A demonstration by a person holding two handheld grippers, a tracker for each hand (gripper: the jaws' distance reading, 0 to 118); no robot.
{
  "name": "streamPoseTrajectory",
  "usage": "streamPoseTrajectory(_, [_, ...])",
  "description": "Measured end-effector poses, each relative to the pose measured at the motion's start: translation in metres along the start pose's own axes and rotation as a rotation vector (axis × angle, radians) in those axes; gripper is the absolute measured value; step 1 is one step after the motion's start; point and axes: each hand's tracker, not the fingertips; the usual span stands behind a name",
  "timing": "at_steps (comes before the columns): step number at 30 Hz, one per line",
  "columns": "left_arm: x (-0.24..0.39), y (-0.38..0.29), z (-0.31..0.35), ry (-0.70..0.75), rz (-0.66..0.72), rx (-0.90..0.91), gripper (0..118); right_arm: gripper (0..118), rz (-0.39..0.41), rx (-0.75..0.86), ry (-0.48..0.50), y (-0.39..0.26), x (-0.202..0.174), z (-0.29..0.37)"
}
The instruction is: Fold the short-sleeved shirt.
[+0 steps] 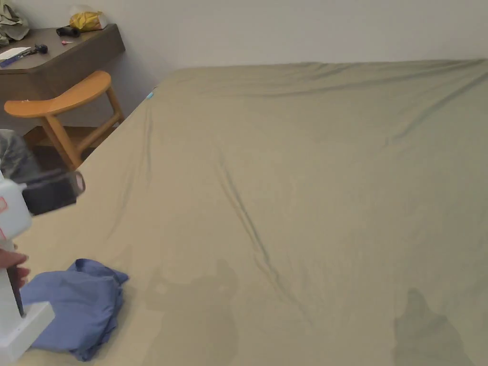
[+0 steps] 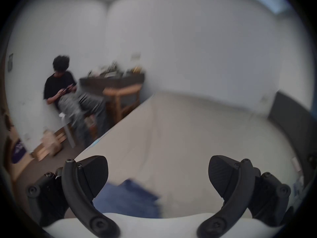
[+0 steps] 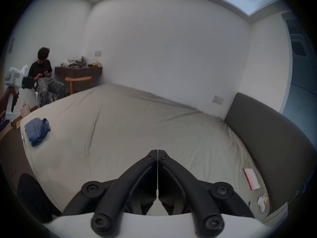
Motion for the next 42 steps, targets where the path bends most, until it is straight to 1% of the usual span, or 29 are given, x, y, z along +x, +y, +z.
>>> streamPoseTrajectory(3, [0.074,0.027,0.056,-0.094,-0.012,0.191,115,2,-0.009,0.099,-0.021,0.026,0.018,0.026])
streamPoseTrajectory(5, [0.123,0.033,0.088,-0.113,-0.025,0.291,115,2,-0.016,0.157,-0.028,0.041,0.028,0.045])
streamPoseTrajectory(6, [0.147,0.033,0.102,-0.103,-0.024,0.322,115,2,-0.014,0.183,-0.027,0.048,0.032,0.055])
streamPoseTrajectory(8, [0.183,0.028,0.122,-0.129,-0.02,0.352,113,2,-0.008,0.221,-0.034,0.059,0.036,0.072])
streamPoseTrajectory(9, [0.203,0.024,0.133,-0.151,-0.017,0.369,109,2,-0.007,0.247,-0.041,0.061,0.037,0.08])
streamPoseTrajectory(10, [0.221,0.018,0.144,-0.179,-0.024,0.382,95,2,-0.004,0.267,-0.047,0.062,0.038,0.088])
streamPoseTrajectory(11, [0.234,0.011,0.15,-0.188,-0.041,0.395,76,2,-0.003,0.279,-0.05,0.063,0.038,0.094])
streamPoseTrajectory(12, [0.251,0.003,0.159,-0.178,-0.052,0.41,53,2,0.0,0.289,-0.054,0.063,0.038,0.099])
streamPoseTrajectory(13, [0.267,-0.005,0.167,-0.184,-0.094,0.434,26,2,0.003,0.297,-0.058,0.059,0.037,0.1])
streamPoseTrajectory(14, [0.279,-0.012,0.171,-0.203,-0.124,0.43,14,2,0.004,0.302,-0.058,0.055,0.037,0.101])
streamPoseTrajectory(15, [0.29,-0.022,0.171,-0.236,-0.164,0.425,9,2,0.003,0.301,-0.057,0.05,0.037,0.1])
streamPoseTrajectory(16, [0.3,-0.031,0.173,-0.273,-0.206,0.429,0,2,0.003,0.285,-0.062,0.045,0.036,0.099])
streamPoseTrajectory(17, [0.31,-0.039,0.176,-0.264,-0.231,0.43,0,2,0.004,0.275,-0.068,0.039,0.036,0.096])
streamPoseTrajectory(19, [0.328,-0.055,0.179,-0.2,-0.305,0.436,0,2,-0.004,0.269,-0.076,0.027,0.037,0.1])
streamPoseTrajectory(21, [0.335,-0.066,0.181,-0.201,-0.334,0.432,0,2,-0.025,0.275,-0.083,0.018,0.039,0.104])
streamPoseTrajectory(23, [0.341,-0.073,0.182,-0.215,-0.333,0.417,0,2,-0.043,0.286,-0.089,0.013,0.039,0.108])
streamPoseTrajectory(26, [0.343,-0.08,0.179,-0.213,-0.326,0.401,0,2,-0.036,0.301,-0.117,0.008,0.035,0.114])
streamPoseTrajectory(33, [0.345,-0.079,0.18,-0.197,-0.289,0.4,0,2,-0.034,0.328,-0.125,0.007,0.032,0.118])
streamPoseTrajectory(42, [0.345,-0.084,0.188,-0.203,-0.299,0.421,0,2,-0.045,0.335,-0.111,0.006,0.029,0.117])
